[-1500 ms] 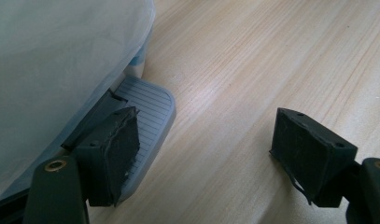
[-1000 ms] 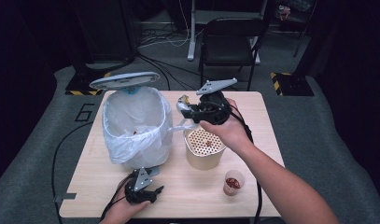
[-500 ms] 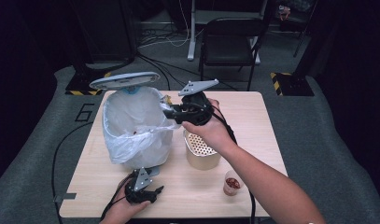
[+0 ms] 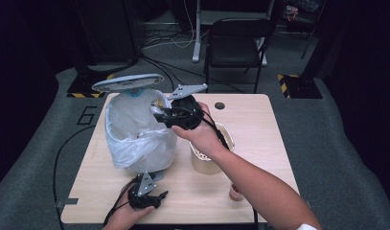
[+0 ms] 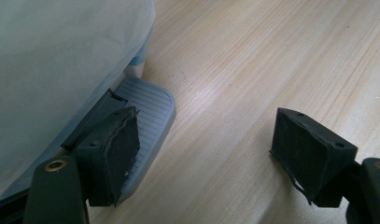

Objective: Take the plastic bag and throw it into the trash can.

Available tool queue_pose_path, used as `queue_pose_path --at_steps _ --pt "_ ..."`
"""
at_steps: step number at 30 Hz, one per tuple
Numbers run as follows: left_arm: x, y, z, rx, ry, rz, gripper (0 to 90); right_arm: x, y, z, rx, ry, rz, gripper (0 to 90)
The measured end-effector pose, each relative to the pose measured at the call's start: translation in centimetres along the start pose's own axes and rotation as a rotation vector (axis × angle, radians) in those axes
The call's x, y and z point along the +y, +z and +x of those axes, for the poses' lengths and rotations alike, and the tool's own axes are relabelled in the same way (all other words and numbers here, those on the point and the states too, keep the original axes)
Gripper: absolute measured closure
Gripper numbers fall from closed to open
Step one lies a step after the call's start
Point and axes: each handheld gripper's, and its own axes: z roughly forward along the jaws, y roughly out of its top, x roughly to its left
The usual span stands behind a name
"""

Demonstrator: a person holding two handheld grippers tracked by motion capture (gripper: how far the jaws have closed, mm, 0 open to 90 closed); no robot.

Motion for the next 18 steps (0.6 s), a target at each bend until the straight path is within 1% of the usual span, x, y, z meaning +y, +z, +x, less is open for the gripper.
queue_pose_path --at_steps 3,8,11,18 --pt "0.0 0.0 0.0 0.0 0.0 0.0 23.1 0.1 0.7 0.1 -0.005 0.001 -0.012 71.8" --pt "0.0 0.0 0.0 0.0 0.0 0.0 23.1 0.0 1.7 0.3 -0.014 0.007 -0.015 71.7" --pt "0.0 0.0 0.0 0.0 0.0 0.0 23.1 0.0 2.3 0.4 -0.036 0.002 -0.015 71.6" --pt "0.0 0.0 0.0 0.0 -0.001 0.0 23.1 0.1 3.7 0.5 -0.064 -0.004 -0.019 71.4"
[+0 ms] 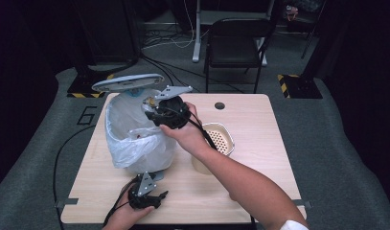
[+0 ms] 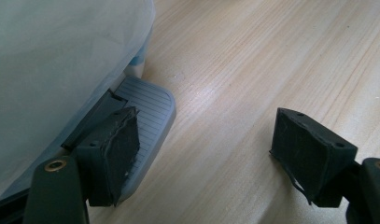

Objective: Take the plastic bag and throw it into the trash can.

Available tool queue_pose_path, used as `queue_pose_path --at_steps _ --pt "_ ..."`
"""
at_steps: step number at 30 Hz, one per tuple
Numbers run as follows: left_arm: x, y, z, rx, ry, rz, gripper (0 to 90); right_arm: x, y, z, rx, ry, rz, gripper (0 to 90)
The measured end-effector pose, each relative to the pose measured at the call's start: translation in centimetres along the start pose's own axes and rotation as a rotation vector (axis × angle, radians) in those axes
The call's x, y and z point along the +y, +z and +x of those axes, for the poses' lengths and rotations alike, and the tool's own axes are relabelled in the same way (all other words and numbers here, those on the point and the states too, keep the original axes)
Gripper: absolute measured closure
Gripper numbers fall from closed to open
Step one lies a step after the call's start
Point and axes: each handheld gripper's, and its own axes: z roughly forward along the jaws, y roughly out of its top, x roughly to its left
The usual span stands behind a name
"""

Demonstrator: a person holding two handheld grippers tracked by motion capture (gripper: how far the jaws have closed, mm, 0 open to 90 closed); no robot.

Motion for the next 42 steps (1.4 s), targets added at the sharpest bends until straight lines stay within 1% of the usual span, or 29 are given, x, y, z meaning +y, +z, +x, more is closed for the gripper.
queue_pose_path --at_steps 2,9,15,16,17,19,22,23,24,25,30,33,37,42 --pt "0.0 0.0 0.0 0.0 0.0 0.0 23.0 0.0 0.5 0.1 -0.011 -0.004 -0.001 71.2" --pt "0.0 0.0 0.0 0.0 0.001 0.0 23.1 0.2 1.7 0.2 -0.023 0.005 0.004 70.7" --pt "0.0 0.0 0.0 0.0 0.001 0.0 23.0 0.3 2.3 -0.1 -0.041 0.028 0.005 68.7" --pt "0.0 0.0 0.0 0.0 0.0 0.0 23.1 0.2 2.4 -0.2 -0.043 0.03 0.002 67.1" --pt "0.0 0.0 0.0 0.0 0.0 0.0 23.1 0.2 2.5 -0.3 -0.045 0.032 0.0 63.7" --pt "0.0 0.0 0.0 0.0 0.0 0.0 23.1 0.2 2.7 -0.4 -0.037 0.033 -0.01 54.2" --pt "0.0 0.0 0.0 0.0 0.0 0.0 23.1 0.1 2.7 -0.3 -0.039 0.037 -0.024 46.4" --pt "0.0 0.0 0.0 0.0 0.0 0.0 23.1 0.1 2.6 -0.2 -0.038 0.039 -0.028 45.7" --pt "0.0 0.0 0.0 0.0 0.0 0.0 23.1 0.1 2.6 -0.2 -0.037 0.029 -0.033 45.5" --pt "0.0 0.0 0.0 0.0 0.0 0.0 23.1 0.1 2.4 -0.1 -0.039 0.028 -0.034 45.4" --pt "0.0 0.0 0.0 0.0 0.0 0.0 23.1 0.0 1.6 0.2 -0.048 0.005 -0.026 46.4" --pt "0.0 0.0 0.0 0.0 0.001 0.0 23.1 0.0 0.7 0.4 -0.057 -0.017 -0.025 47.5" --pt "0.0 0.0 0.0 0.0 0.0 0.0 23.1 -0.1 -0.6 0.5 -0.042 -0.031 -0.01 51.0" --pt "0.0 0.0 0.0 0.0 0.0 0.0 23.1 -0.4 -2.1 0.1 -0.054 -0.03 -0.009 51.0"
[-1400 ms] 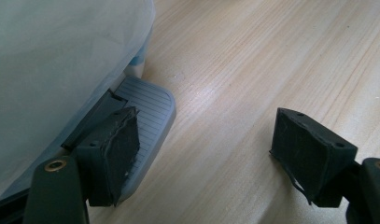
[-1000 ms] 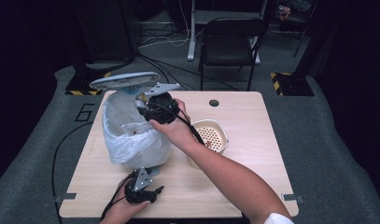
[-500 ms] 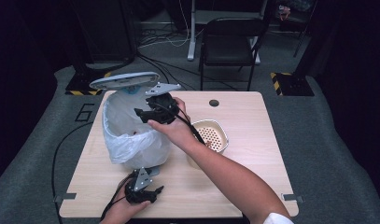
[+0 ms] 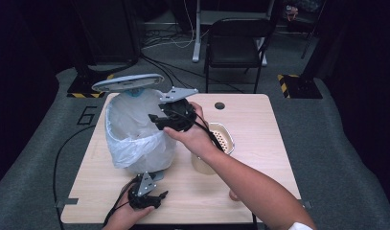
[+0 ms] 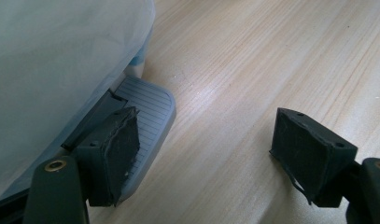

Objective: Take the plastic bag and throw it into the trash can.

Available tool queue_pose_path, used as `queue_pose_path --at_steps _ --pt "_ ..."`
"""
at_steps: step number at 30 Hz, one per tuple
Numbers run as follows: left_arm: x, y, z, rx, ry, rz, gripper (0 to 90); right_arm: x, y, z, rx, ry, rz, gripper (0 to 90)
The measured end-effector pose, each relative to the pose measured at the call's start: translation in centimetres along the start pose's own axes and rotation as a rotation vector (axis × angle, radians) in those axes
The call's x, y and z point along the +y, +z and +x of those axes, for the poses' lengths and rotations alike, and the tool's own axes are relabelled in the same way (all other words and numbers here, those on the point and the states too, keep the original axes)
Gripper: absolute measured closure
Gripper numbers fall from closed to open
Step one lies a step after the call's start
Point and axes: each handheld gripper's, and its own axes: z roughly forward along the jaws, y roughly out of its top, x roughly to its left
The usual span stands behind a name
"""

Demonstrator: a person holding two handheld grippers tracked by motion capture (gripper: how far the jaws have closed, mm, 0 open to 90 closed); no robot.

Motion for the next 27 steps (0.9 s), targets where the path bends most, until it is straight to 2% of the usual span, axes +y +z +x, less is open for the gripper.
queue_pose_path --at_steps 7,9,11,14,15,17,22,27 --pt "0.0 0.0 0.0 0.001 0.0 0.001 23.1 -0.5 -2.4 -1.4 -0.04 -0.013 0.003 54.7" --pt "0.0 0.1 0.0 0.007 -0.002 -0.007 23.1 -0.8 -3.0 -2.0 -0.053 -0.009 0.003 54.8" --pt "-0.1 0.1 -0.2 0.005 -0.02 -0.013 23.1 -1.2 -3.4 -2.6 -0.063 -0.002 0.0 54.8" --pt "-0.1 0.1 -0.2 0.005 -0.02 -0.012 23.1 -2.1 -3.9 -3.9 -0.075 0.02 -0.004 55.1" --pt "-0.1 0.1 -0.2 0.005 -0.02 -0.012 23.1 -2.1 -3.9 -3.9 -0.075 0.02 -0.004 55.1" --pt "-0.1 0.1 -0.3 0.003 -0.03 -0.005 23.1 -3.4 -4.3 -5.3 -0.093 0.034 0.004 56.1" --pt "-0.1 0.0 -0.2 0.005 -0.016 0.002 23.1 -5.0 -4.8 -6.7 -0.133 0.054 0.017 58.9" --pt "-0.1 0.0 -0.2 0.01 -0.019 -0.002 23.1 -7.0 -5.3 -8.3 -0.183 0.06 0.046 60.5"
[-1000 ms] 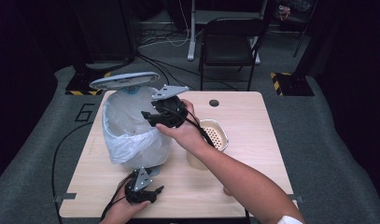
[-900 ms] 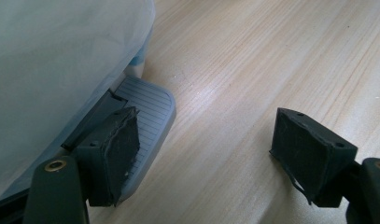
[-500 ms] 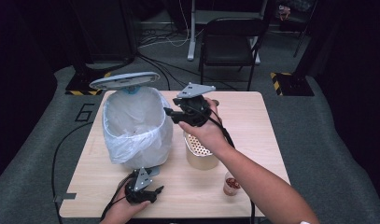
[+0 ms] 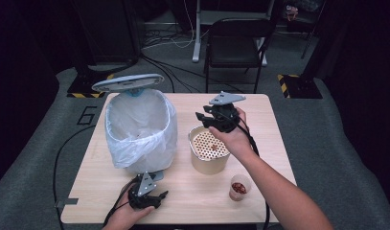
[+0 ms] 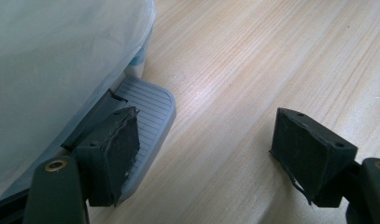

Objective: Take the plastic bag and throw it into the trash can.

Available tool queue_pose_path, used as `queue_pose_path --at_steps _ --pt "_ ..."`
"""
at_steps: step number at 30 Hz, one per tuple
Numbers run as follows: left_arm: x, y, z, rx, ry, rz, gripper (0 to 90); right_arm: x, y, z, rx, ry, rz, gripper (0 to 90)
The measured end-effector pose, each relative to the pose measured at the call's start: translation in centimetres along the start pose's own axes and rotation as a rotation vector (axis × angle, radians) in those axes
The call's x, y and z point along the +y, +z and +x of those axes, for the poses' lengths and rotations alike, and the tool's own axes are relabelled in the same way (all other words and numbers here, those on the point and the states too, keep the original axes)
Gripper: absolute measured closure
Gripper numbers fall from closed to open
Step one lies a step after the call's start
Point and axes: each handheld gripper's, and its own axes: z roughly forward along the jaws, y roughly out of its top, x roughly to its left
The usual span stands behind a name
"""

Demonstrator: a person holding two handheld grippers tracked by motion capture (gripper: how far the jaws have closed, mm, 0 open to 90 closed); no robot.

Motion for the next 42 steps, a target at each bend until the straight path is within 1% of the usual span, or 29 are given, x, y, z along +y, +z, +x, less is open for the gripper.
queue_pose_path --at_steps 5,8,10,12,13,14,16,17,23,28,32,34,36,37,38,40,42 --pt "0.0 0.0 0.0 0.001 0.001 0.0 23.1 -2.2 0.0 -2.0 -0.045 0.048 0.03 61.2" --pt "0.0 0.0 0.0 -0.005 0.003 0.004 23.1 -3.5 -0.1 -3.2 -0.07 0.085 0.034 61.5" --pt "0.0 0.0 0.0 -0.005 0.003 0.004 23.1 -4.3 -0.1 -3.9 -0.085 0.093 0.041 61.7" --pt "0.0 0.0 0.0 0.0 0.003 0.002 23.1 -4.8 -0.2 -4.3 -0.095 0.106 0.047 61.9" --pt "0.0 0.0 0.0 -0.006 0.001 0.004 23.1 -5.1 -0.2 -4.6 -0.101 0.112 0.049 62.1" --pt "0.0 0.0 0.0 -0.005 0.001 0.004 23.1 -5.5 -0.2 -4.9 -0.105 0.109 0.053 62.4" --pt "0.0 0.0 0.0 0.001 0.0 0.0 23.1 -6.0 -0.2 -5.2 -0.114 0.11 0.061 62.5" --pt "0.0 0.0 0.0 -0.006 0.002 0.005 23.1 -6.3 -0.2 -5.2 -0.121 0.114 0.066 62.8" --pt "0.0 0.0 0.0 0.001 0.001 0.0 23.1 -8.1 0.0 -5.7 -0.135 0.12 0.1 64.6" --pt "0.0 0.0 0.0 0.001 0.0 0.0 23.1 -9.5 0.3 -6.0 -0.136 0.144 0.121 64.6" --pt "0.0 0.0 0.0 -0.002 0.001 0.002 23.1 -10.2 0.6 -6.0 -0.125 0.155 0.126 65.3" --pt "0.0 0.0 0.0 -0.002 0.0 0.002 23.1 -10.5 0.7 -6.1 -0.117 0.151 0.133 67.4" --pt "0.0 0.0 0.0 0.001 0.0 0.0 23.1 -10.7 0.9 -6.0 -0.106 0.159 0.139 69.9" --pt "0.0 0.0 0.0 0.001 0.001 0.001 23.1 -10.8 1.0 -5.9 -0.099 0.154 0.141 71.0" --pt "0.0 0.0 0.0 0.001 0.0 0.0 23.1 -10.9 1.0 -5.8 -0.096 0.158 0.145 71.3" --pt "0.0 0.0 0.0 0.001 0.0 0.0 23.2 -11.0 1.1 -5.8 -0.093 0.149 0.147 72.3" --pt "0.0 0.0 0.0 0.001 0.0 0.0 23.1 -11.2 1.3 -5.7 -0.085 0.158 0.152 74.0"
